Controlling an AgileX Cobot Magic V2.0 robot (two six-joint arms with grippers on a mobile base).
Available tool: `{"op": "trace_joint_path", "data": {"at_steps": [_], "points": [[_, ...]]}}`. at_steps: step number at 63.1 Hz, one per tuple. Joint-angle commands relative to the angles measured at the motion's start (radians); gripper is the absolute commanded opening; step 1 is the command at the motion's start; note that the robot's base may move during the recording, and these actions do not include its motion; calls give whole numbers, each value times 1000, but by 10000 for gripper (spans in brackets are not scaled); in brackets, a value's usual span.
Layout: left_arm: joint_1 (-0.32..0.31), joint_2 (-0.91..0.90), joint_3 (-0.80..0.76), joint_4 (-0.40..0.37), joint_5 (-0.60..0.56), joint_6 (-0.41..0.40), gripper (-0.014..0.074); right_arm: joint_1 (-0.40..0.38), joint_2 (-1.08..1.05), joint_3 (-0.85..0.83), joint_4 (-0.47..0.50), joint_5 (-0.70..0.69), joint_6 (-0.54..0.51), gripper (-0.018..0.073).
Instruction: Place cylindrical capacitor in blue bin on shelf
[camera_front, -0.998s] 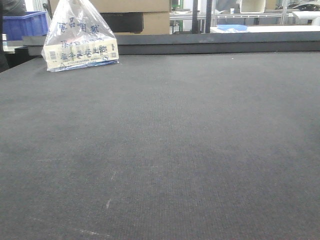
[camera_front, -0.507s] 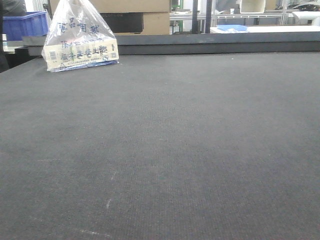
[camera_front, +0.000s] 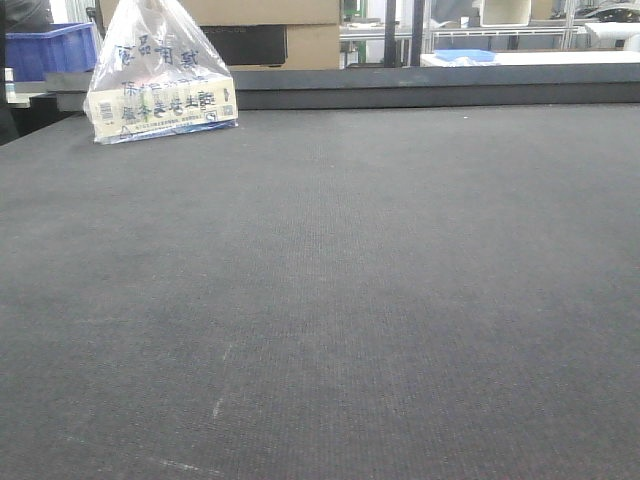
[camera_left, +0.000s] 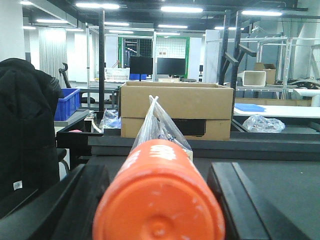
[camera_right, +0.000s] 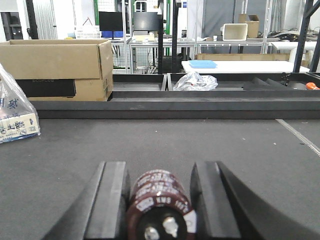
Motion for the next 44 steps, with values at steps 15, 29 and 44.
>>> {"op": "trace_joint_path", "data": {"at_steps": [15, 29, 44], "points": [[-4, -7, -1, -9, -15, 0, -111, 1, -5, 3, -8, -16, -4, -163], [-4, -7, -1, -9, -15, 0, -111, 1, -5, 3, -8, -16, -4, -163], [-4, -7, -1, -9, -15, 0, -111, 1, -5, 3, -8, -16, -4, -163]]}}
